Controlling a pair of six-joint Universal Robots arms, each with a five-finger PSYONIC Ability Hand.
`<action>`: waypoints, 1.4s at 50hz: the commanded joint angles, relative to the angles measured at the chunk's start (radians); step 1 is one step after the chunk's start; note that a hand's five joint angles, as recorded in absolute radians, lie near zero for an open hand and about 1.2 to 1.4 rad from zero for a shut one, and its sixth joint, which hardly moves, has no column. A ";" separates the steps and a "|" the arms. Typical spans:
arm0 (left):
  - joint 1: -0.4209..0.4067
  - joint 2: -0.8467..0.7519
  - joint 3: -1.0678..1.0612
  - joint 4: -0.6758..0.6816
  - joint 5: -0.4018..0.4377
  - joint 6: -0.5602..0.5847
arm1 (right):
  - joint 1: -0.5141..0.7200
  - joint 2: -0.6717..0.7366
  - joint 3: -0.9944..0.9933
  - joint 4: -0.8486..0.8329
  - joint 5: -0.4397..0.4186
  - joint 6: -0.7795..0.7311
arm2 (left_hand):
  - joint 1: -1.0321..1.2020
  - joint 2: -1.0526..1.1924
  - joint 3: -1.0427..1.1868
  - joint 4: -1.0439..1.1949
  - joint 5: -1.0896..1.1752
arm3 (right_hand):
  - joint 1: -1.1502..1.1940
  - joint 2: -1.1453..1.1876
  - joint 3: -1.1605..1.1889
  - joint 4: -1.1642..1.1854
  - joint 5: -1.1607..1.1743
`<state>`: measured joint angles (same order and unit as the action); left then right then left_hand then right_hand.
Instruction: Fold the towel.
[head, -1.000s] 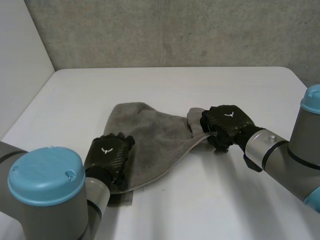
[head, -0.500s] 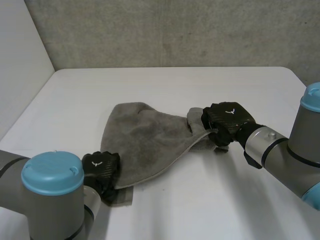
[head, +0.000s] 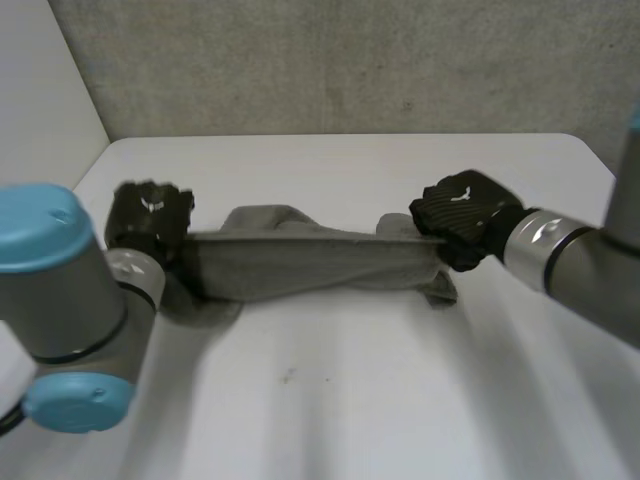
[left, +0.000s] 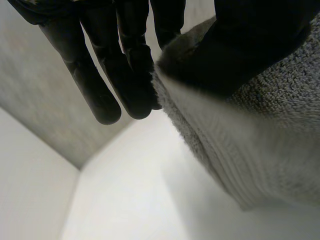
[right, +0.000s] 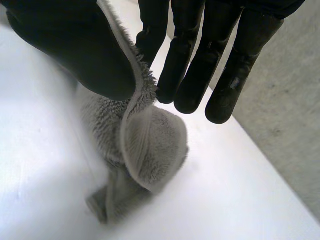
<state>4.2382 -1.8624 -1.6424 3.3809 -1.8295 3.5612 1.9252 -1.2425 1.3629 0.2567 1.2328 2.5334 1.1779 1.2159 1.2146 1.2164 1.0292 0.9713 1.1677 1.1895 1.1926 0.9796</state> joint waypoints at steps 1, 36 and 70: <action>-0.003 0.170 0.012 -0.201 0.139 0.091 | -0.041 -0.118 -0.074 0.264 0.017 -0.200 | 0.218 0.180 0.182 0.180 0.193 | 0.425 0.229 0.207 0.204 0.242; 0.065 -0.279 0.757 -0.212 0.179 0.090 | 0.014 0.206 -0.535 -0.372 0.178 0.066 | 0.218 0.180 0.182 0.180 0.193 | 0.425 0.229 0.207 0.204 0.242; 0.114 -0.195 -0.145 0.173 0.334 0.028 | -0.043 0.224 0.107 -0.062 -0.068 -0.044 | 0.218 0.180 0.182 0.180 0.193 | 0.425 0.229 0.207 0.204 0.242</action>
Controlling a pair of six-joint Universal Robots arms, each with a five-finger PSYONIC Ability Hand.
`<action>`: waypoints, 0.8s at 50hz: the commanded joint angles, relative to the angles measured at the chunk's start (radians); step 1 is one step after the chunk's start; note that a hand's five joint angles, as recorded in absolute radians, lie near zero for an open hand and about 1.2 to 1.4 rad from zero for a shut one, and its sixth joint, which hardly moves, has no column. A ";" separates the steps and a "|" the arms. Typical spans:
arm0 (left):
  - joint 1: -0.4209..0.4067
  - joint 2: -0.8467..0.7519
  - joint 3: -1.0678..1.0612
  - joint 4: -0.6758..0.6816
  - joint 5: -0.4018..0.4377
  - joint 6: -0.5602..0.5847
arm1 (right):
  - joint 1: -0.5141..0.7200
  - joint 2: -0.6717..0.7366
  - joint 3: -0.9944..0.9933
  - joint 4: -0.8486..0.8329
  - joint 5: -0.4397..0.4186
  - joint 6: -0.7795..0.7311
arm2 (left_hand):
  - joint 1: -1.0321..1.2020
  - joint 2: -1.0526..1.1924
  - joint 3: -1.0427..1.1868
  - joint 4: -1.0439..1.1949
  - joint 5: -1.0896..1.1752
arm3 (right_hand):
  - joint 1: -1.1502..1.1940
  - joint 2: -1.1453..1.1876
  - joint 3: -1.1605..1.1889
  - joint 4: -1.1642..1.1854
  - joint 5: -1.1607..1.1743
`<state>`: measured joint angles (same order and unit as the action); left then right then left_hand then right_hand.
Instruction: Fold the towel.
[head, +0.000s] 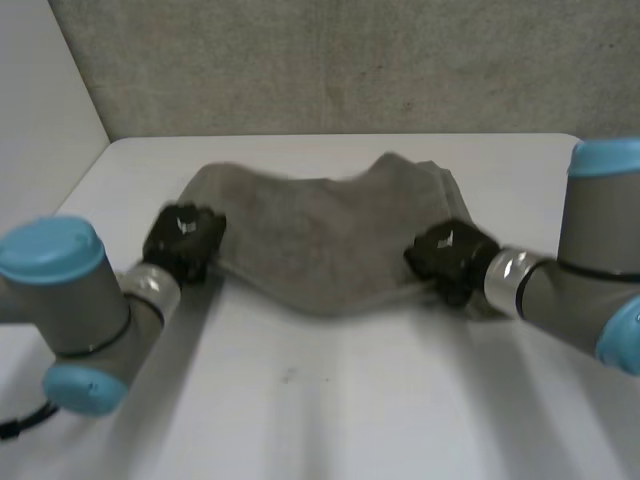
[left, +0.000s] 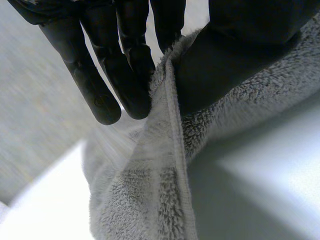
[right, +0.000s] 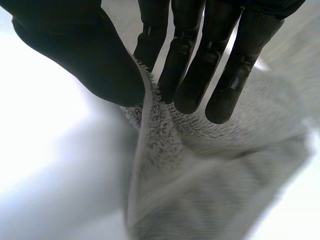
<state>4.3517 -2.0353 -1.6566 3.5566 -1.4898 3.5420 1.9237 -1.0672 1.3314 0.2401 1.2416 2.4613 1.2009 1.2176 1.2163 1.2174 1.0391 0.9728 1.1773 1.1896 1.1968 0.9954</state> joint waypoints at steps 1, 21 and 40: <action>0.000 -0.010 -0.140 -0.001 -0.009 0.048 | -0.041 0.049 0.138 -0.045 -0.077 0.028 | 0.195 0.179 0.180 0.179 0.183 | 0.423 0.219 0.207 0.199 0.226; 0.062 0.081 -0.169 -0.012 -0.050 0.049 | -0.301 -0.048 0.253 -0.157 -0.157 0.265 | 0.195 0.179 0.180 0.179 0.183 | -0.550 -0.755 -0.767 -0.774 -0.747; 0.091 0.070 -0.170 -0.012 -0.053 0.041 | -0.331 0.067 0.261 -0.222 -0.180 0.002 | 0.195 0.179 0.180 0.179 0.183 | -0.266 -0.470 -0.483 -0.490 -0.463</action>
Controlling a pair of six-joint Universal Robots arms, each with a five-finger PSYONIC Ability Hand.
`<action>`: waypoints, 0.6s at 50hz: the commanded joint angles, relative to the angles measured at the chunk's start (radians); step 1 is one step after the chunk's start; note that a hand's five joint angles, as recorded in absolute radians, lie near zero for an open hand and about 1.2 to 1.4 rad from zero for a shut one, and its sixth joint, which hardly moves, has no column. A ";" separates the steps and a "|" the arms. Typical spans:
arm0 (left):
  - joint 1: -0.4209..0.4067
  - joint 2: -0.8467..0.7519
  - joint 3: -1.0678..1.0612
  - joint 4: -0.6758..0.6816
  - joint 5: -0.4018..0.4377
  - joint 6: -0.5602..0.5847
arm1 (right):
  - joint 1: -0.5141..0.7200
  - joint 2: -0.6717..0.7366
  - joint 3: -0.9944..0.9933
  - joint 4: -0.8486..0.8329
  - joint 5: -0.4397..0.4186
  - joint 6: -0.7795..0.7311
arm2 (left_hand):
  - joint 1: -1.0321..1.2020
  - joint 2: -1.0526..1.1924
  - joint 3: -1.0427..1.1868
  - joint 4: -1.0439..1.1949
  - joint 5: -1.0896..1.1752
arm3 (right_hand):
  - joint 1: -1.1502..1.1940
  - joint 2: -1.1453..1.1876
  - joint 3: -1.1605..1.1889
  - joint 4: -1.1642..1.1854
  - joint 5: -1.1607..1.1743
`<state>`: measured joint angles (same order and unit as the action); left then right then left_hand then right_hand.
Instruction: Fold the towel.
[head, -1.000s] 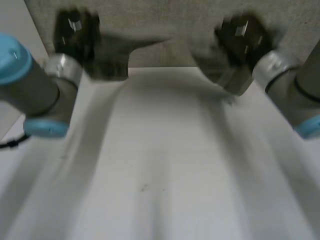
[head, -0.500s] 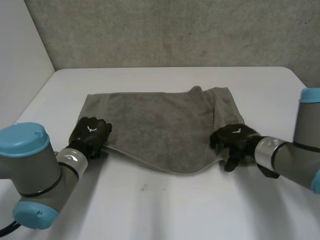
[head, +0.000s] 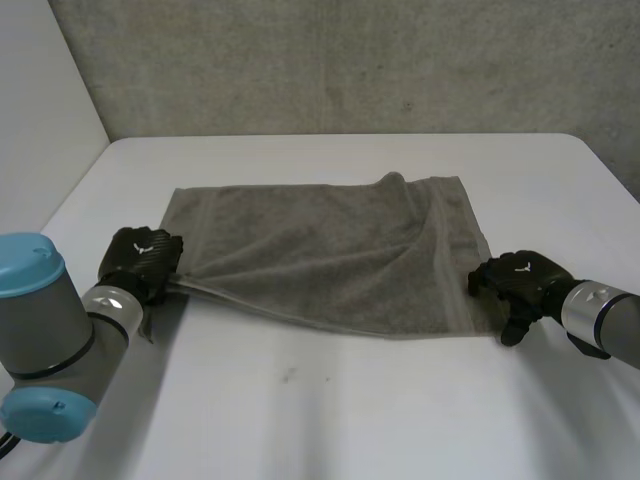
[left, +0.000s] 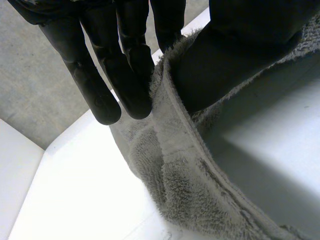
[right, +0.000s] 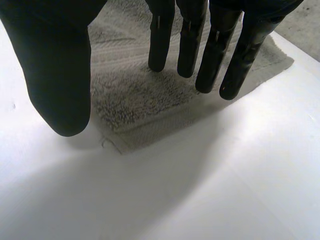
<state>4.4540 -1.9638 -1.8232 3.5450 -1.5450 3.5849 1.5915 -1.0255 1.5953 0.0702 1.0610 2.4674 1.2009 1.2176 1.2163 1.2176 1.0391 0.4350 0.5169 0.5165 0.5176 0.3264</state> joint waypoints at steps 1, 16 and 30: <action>-0.013 -0.003 -0.004 0.000 0.000 -0.002 | -0.001 0.028 -0.003 -0.059 0.002 -0.005 | 0.195 0.179 0.180 0.179 0.183 | 0.275 0.193 0.194 0.193 0.209; -0.013 -0.003 -0.005 0.000 -0.001 -0.005 | 0.005 0.062 -0.025 -0.092 0.011 0.002 | 0.195 0.179 0.180 0.179 0.183 | 0.466 0.384 0.385 0.383 0.400; -0.015 -0.003 -0.010 -0.001 -0.001 -0.006 | 0.025 0.070 -0.080 -0.102 0.016 0.024 | 0.195 0.179 0.180 0.179 0.183 | 0.525 0.443 0.443 0.442 0.459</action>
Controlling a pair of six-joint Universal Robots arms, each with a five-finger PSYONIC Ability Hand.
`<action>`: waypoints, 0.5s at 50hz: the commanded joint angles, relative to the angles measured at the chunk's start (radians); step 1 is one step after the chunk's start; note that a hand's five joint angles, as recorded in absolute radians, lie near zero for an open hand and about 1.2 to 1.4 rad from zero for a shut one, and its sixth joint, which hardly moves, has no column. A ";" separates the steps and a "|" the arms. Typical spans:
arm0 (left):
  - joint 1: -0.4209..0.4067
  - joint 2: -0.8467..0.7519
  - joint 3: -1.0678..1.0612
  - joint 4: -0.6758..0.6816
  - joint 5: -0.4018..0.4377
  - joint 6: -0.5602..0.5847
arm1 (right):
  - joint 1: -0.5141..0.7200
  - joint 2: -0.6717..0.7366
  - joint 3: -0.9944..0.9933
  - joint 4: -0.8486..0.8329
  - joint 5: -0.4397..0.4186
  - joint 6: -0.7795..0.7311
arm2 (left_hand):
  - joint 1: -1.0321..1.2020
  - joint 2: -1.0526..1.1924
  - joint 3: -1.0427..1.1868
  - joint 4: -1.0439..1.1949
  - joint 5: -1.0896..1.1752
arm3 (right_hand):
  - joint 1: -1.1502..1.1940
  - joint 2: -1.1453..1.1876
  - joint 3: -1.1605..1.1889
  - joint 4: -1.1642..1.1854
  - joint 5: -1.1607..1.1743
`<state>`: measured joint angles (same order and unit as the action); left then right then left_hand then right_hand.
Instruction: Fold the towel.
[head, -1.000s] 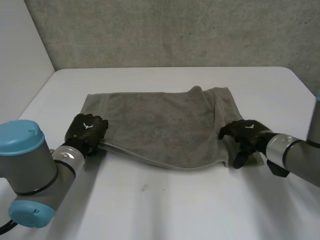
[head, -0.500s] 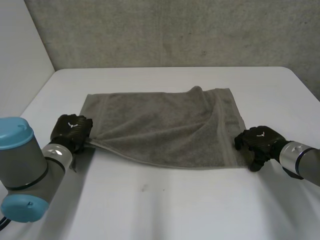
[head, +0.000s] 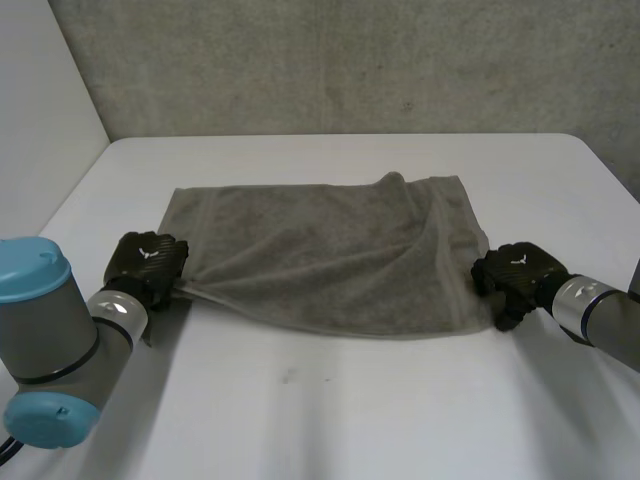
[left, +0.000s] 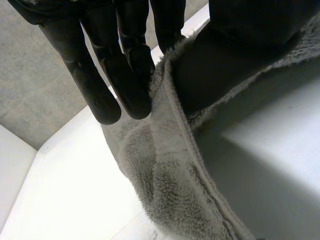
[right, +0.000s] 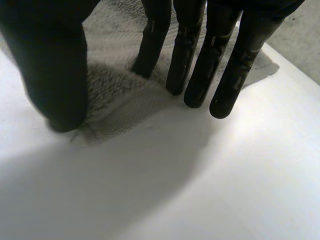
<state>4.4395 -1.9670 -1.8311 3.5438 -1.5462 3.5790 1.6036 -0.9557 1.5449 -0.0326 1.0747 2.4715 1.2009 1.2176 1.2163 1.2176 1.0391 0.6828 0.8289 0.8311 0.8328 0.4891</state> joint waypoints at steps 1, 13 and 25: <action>0.000 0.000 -0.004 0.000 0.000 0.000 | 0.013 0.000 -0.029 0.000 0.002 0.020 | 0.195 0.179 0.180 0.179 0.183 | 0.277 0.131 0.129 0.127 0.296; -0.002 -0.001 -0.005 0.000 -0.003 0.000 | 0.029 -0.005 -0.039 0.002 0.001 0.032 | 0.195 0.179 0.180 0.179 0.183 | 0.712 0.565 0.563 0.561 0.731; 0.009 -0.058 0.006 0.003 -0.008 0.010 | -0.034 -0.136 0.023 0.011 0.008 0.027 | -0.726 -0.743 -0.742 -0.743 -0.739 | 0.713 0.567 0.565 0.563 0.733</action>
<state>4.4395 -1.9943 -1.8335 3.5453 -1.5536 3.5836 1.6178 -1.0336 1.5443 -0.0303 1.0782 2.5019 0.4835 0.4771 0.4781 0.4755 0.2997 0.9638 1.1768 1.1723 1.1921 0.9631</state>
